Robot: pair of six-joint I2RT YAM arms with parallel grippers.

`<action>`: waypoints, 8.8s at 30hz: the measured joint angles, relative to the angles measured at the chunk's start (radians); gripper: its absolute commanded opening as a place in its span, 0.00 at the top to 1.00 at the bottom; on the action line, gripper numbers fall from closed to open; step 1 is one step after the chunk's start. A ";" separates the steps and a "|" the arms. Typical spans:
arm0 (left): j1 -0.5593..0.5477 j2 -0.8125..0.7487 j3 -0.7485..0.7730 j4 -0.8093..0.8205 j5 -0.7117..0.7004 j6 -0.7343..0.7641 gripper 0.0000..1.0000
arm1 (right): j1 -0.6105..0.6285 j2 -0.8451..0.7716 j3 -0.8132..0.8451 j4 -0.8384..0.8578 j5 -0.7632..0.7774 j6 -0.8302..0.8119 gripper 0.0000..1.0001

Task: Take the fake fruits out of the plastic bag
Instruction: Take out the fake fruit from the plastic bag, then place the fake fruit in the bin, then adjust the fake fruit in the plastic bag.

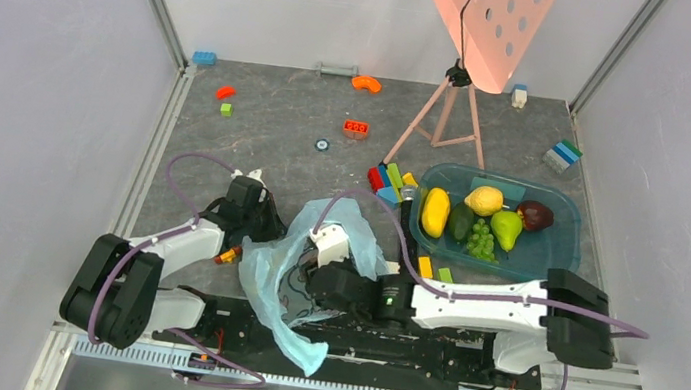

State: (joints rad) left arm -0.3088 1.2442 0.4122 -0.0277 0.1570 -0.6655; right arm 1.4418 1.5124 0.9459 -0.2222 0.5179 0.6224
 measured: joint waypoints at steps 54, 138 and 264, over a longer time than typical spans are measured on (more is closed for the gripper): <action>0.000 0.049 0.033 0.009 -0.015 0.000 0.98 | -0.918 -0.483 -0.108 -0.303 -0.154 -0.313 0.69; 0.004 0.120 0.038 0.134 0.029 -0.062 0.98 | 0.026 -0.403 0.121 -0.044 -0.121 -0.248 0.55; -0.003 -0.434 -0.256 -0.097 0.073 -0.142 0.98 | -0.197 0.362 0.014 0.533 -0.385 0.043 0.10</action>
State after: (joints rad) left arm -0.3119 0.8101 0.1558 -0.1242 0.2298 -0.8078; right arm 1.2449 1.8748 0.9600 0.3111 0.1329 0.6651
